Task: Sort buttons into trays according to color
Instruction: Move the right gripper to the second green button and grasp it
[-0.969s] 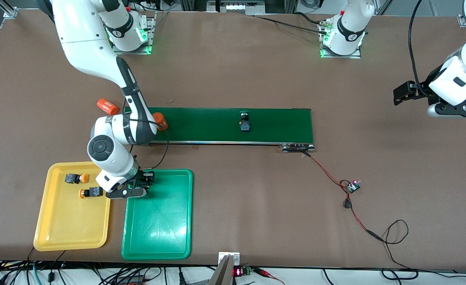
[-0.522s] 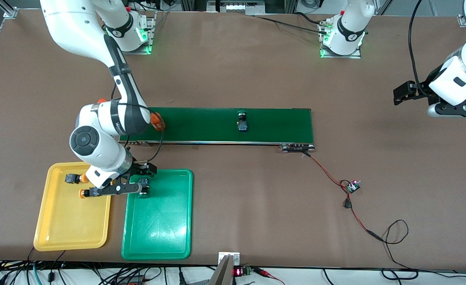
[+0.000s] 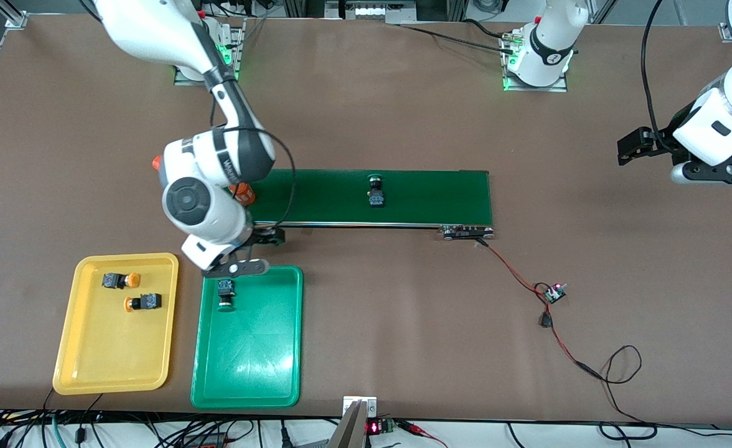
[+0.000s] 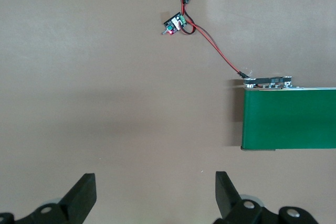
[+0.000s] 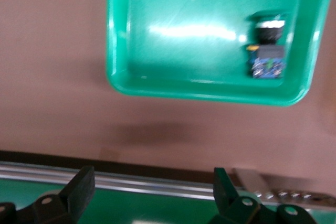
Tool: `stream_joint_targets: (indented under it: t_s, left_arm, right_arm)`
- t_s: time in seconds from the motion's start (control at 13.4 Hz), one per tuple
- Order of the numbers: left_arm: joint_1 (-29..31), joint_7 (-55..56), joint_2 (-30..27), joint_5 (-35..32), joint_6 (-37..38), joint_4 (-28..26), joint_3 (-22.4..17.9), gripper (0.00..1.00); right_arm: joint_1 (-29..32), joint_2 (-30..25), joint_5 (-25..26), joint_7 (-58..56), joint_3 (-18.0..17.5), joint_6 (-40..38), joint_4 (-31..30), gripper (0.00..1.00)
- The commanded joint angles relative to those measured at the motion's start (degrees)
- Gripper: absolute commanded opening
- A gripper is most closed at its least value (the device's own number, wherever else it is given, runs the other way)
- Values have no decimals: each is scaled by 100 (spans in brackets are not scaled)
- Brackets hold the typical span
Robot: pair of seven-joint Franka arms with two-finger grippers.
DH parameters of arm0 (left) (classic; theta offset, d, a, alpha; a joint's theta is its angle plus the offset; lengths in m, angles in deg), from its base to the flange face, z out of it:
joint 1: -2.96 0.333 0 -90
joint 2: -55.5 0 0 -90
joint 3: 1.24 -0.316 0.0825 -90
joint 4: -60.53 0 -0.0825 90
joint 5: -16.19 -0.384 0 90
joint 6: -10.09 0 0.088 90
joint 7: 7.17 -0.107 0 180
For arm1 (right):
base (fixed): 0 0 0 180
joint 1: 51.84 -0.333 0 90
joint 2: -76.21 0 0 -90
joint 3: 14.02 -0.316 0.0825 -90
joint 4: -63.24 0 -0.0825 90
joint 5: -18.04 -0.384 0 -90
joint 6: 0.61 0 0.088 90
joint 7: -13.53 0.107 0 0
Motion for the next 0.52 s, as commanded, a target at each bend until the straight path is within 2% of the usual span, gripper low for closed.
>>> stream_joint_targets:
  t_s: [0.0, 0.22, 0.45]
  left_arm:
    - [-15, -53, -10, -46, 117, 97, 13, 100]
    - [-59, -44, -10, -46, 117, 106, 57, 100]
    - [-50, -44, -10, -46, 117, 106, 75, 100]
  right_arm:
    - [-250, -380, -65, 410, 10, -41, -512, 100]
    - [-531, -504, -65, 639, 2, -41, -838, 100]
    - [-909, -487, -477, 1157, -42, -32, -882, 100]
